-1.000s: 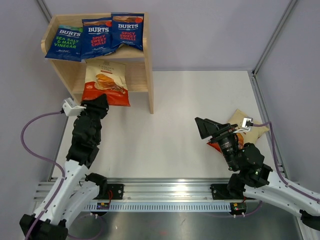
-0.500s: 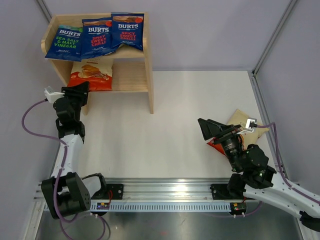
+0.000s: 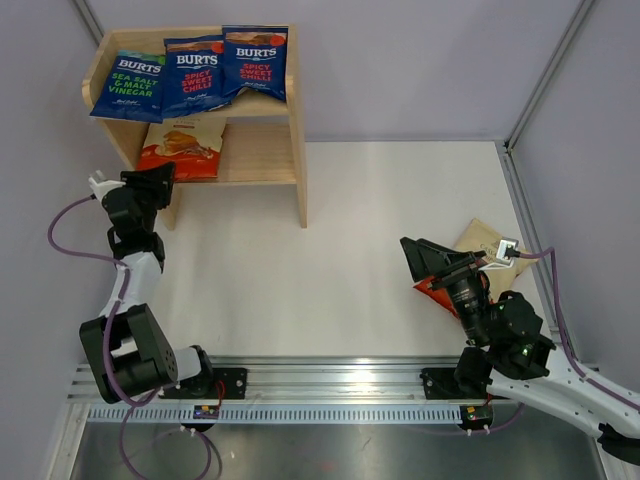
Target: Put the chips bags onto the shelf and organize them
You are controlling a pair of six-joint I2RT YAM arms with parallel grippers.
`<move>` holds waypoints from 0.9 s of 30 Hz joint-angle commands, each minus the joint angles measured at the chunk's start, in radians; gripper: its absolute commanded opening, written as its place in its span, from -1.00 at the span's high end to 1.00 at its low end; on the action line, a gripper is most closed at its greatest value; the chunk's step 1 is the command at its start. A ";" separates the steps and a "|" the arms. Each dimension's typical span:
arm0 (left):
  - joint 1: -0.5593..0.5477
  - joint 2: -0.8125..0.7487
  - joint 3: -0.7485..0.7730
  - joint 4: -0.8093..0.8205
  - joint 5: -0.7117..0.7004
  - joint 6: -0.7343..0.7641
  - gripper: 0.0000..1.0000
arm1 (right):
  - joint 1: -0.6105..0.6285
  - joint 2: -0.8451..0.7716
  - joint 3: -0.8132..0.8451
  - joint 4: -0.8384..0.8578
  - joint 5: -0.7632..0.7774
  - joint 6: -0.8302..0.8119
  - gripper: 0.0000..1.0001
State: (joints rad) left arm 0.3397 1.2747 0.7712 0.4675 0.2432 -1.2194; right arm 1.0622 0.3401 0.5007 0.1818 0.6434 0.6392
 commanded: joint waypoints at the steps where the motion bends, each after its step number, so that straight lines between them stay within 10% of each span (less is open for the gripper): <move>1: 0.015 0.000 0.054 -0.010 -0.005 0.034 0.85 | 0.004 -0.010 -0.008 0.028 0.013 -0.013 -0.99; 17: 0.044 0.048 0.135 -0.170 -0.019 0.124 0.44 | 0.005 -0.058 -0.017 -0.011 -0.002 0.022 -0.99; 27: 0.044 -0.031 0.192 -0.502 -0.128 0.222 -0.76 | 0.004 0.002 0.059 -0.169 0.041 0.024 -0.99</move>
State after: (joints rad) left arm 0.3748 1.2804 0.9257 0.1078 0.1841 -1.0489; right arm 1.0622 0.2947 0.4889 0.1158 0.6388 0.6632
